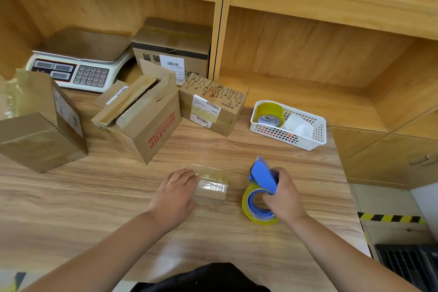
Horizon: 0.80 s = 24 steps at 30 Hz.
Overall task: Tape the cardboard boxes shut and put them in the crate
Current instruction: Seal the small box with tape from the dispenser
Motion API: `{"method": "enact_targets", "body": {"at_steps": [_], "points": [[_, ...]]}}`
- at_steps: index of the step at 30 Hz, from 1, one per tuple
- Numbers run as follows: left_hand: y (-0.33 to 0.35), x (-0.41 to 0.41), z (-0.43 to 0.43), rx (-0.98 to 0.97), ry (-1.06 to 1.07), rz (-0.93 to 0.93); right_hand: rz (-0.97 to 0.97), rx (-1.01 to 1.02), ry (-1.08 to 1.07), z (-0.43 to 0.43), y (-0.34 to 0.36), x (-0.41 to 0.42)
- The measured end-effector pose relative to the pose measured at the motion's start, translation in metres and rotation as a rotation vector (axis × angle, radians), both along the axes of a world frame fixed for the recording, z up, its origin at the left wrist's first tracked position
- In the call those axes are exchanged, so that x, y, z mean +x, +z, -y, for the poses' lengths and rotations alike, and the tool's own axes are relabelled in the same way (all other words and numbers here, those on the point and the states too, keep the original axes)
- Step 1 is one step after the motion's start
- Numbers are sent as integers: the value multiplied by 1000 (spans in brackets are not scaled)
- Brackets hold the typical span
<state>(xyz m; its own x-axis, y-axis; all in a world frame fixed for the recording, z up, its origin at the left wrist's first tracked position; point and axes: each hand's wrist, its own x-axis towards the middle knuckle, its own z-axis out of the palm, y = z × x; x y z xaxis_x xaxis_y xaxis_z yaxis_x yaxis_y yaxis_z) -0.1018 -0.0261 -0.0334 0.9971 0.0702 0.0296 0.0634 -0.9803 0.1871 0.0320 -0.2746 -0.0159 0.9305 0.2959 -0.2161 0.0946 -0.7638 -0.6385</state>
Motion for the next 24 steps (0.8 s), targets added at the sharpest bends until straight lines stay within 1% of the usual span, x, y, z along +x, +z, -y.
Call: {"method": "enact_targets", "body": {"at_steps": [2,3,7,9,11,16,20,24], "points": [[13,4,5,-70,38,3,47,62,60,-6,10,-7],[23,7,8,-175,66,-2,72,85,85,-8,16,-11],[60,13,22,-743,260,-17,223,128,204,-18,36,-22],[76,16,26,-954,323,7,348,150,278,-22,40,-25],[90,16,31,-1062,336,15,441,167,336,-26,43,-27],[108,14,37,-1300,371,40,560,198,383,-38,53,-33],[111,10,34,-1408,415,3,600,215,396,-44,56,-36],[110,10,31,-1543,553,23,649,197,447,-45,55,-37]]}}
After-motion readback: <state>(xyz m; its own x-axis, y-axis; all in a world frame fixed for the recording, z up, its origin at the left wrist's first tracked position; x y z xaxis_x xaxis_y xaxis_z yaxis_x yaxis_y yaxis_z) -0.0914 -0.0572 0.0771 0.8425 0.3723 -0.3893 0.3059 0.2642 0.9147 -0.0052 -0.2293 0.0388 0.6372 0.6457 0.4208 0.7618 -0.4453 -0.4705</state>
